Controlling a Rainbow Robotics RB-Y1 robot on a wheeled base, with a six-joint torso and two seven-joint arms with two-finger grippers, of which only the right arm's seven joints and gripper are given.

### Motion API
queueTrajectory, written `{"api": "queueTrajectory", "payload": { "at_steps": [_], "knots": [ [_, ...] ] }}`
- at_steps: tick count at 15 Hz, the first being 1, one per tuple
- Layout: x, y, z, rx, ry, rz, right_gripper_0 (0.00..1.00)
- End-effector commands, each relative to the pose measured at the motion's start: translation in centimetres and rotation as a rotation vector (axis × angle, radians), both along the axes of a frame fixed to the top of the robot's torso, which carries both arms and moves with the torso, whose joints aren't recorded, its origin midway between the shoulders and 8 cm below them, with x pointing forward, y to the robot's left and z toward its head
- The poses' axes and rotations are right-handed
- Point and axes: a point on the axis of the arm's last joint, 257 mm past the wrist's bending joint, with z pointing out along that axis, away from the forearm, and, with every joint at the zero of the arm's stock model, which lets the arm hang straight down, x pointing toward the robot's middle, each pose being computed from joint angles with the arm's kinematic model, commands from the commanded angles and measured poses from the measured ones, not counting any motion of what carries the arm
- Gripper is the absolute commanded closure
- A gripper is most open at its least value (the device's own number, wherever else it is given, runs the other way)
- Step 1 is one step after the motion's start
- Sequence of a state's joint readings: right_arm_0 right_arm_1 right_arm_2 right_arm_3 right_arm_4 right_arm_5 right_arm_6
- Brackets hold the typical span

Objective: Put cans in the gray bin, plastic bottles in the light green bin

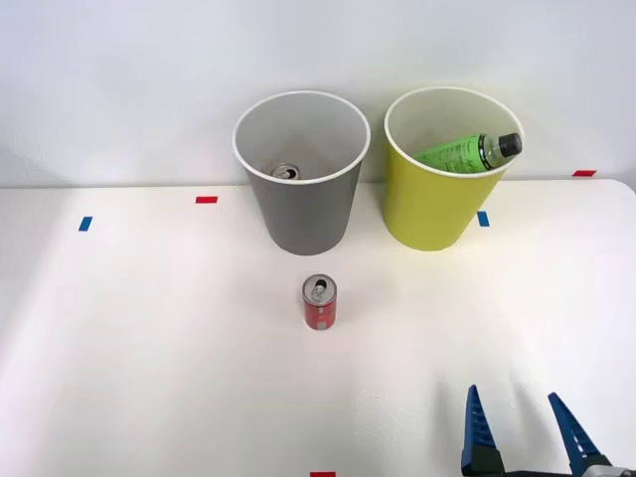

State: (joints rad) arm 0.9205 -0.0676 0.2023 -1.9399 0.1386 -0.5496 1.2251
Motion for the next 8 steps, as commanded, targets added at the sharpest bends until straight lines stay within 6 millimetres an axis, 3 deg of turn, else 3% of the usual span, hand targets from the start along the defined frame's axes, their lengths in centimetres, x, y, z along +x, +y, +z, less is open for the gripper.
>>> {"api": "queueTrajectory", "payload": {
  "at_steps": [1,8],
  "knots": [
    [-1.0,1.0,-0.8,0.023,0.03,0.013,0.0],
    [-3.2,1.5,-2.5,-0.002,0.096,0.03,0.0]
  ]
}}
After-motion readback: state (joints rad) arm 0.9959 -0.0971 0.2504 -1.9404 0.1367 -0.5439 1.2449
